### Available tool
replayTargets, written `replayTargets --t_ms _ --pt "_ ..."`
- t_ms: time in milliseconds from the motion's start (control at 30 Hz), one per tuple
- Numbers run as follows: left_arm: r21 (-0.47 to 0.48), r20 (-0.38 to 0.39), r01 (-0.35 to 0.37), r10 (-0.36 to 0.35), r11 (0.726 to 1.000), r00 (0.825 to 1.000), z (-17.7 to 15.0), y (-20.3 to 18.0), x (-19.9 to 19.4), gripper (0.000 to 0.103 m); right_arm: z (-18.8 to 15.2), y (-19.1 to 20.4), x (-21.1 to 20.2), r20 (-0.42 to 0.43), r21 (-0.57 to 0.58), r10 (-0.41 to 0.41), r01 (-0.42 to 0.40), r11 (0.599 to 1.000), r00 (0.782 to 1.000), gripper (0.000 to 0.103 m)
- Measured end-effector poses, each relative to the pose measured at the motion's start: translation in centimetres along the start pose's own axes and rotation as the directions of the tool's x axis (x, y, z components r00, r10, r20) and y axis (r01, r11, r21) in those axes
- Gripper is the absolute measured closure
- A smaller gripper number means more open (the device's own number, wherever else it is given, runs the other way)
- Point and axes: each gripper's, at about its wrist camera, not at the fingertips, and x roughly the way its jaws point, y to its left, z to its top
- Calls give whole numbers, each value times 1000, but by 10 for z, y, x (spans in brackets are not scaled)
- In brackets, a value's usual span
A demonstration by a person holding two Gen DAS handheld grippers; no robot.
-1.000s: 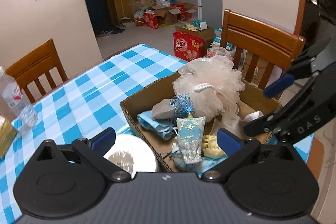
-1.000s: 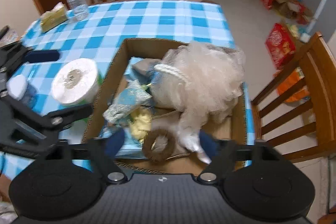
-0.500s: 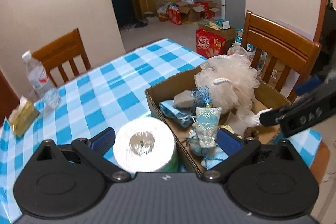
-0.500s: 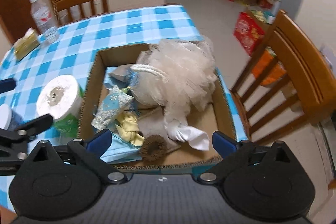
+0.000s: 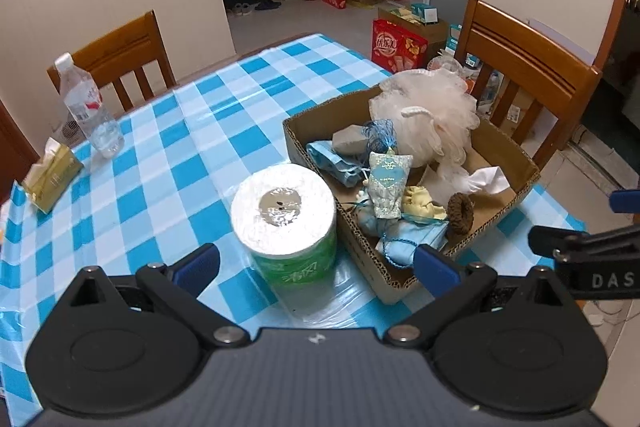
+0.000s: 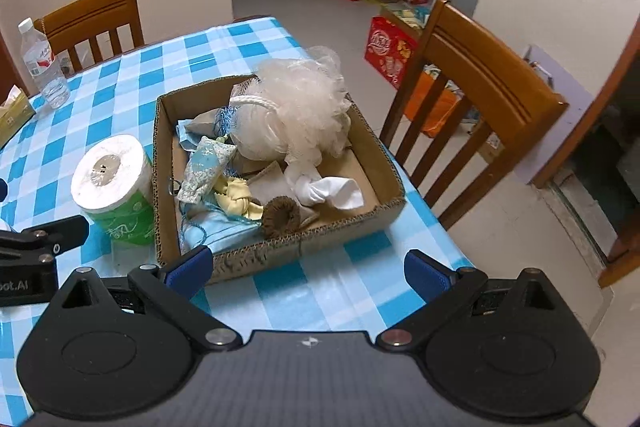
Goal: Organize soft objects
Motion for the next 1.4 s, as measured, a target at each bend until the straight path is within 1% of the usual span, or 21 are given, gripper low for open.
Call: replayTargets --t_ms 100,433,867,1400 --pt "6 5 -3 3 1000 1000 -1 1 -9 1 -4 2 -11 5 6 -15 15 1000 1000 0" --pt "13 12 -7 7 1000 1000 -6 1 -19 1 -14 7 -27 16 23 -8 8 1000 1000 0" --pt "10 8 5 -5 1000 1000 -11 3 -24 1 -15 8 -30 19 34 0 0 999 1000 0" --pt "11 7 4 -4 1000 1000 -9 3 -22 1 -13 10 -28 16 34 -7 7 999 1000 0"
